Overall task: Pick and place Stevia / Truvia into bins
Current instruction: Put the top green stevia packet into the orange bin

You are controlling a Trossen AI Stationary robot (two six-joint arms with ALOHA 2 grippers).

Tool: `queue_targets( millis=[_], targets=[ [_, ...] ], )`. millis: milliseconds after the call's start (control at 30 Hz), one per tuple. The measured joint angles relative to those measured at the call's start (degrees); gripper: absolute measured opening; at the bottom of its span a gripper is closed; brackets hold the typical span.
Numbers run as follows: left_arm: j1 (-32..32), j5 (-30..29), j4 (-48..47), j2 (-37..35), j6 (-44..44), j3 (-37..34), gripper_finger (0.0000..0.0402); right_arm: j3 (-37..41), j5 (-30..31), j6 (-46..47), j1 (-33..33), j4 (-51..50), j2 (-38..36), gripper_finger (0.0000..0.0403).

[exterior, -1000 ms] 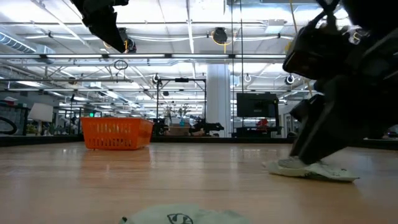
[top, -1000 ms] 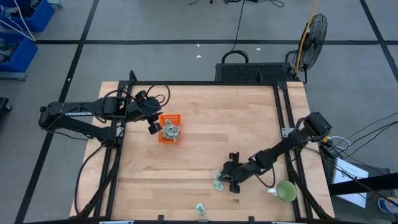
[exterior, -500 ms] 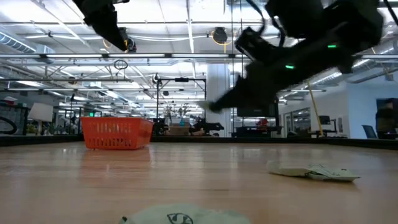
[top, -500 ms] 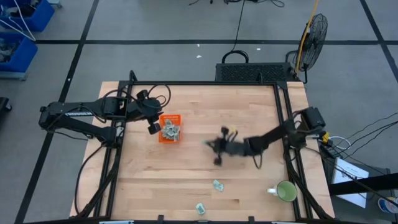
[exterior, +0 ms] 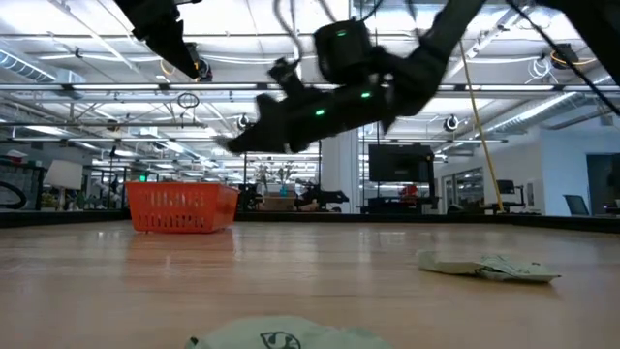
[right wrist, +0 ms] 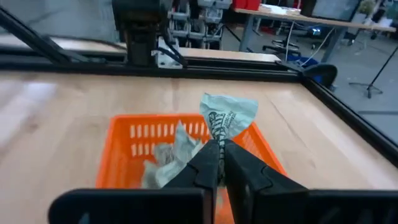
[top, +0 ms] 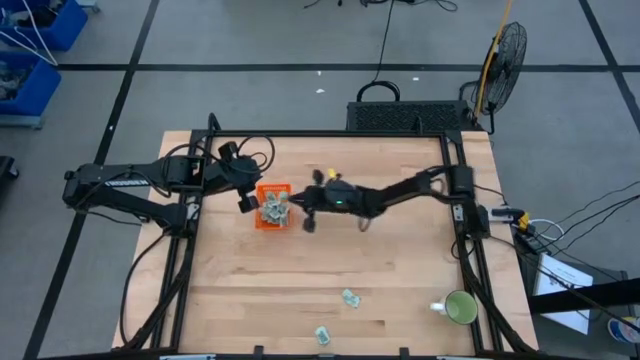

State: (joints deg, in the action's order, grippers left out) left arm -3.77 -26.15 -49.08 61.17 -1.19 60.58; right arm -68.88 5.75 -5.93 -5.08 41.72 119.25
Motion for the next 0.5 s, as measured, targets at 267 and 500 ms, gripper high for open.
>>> queue_targets(
  millis=[267,500],
  targets=[
    [0.0,0.15,-0.31,0.0,-0.04,0.0,0.0093,-13.58,-0.03,-5.5,0.0,-12.31,9.03,0.0028],
    [0.0,0.22,-0.37,0.02,-0.17,0.0,0.0093,-14.17,0.01,-5.71,-0.09,-12.44,9.24,0.0073]
  ],
)
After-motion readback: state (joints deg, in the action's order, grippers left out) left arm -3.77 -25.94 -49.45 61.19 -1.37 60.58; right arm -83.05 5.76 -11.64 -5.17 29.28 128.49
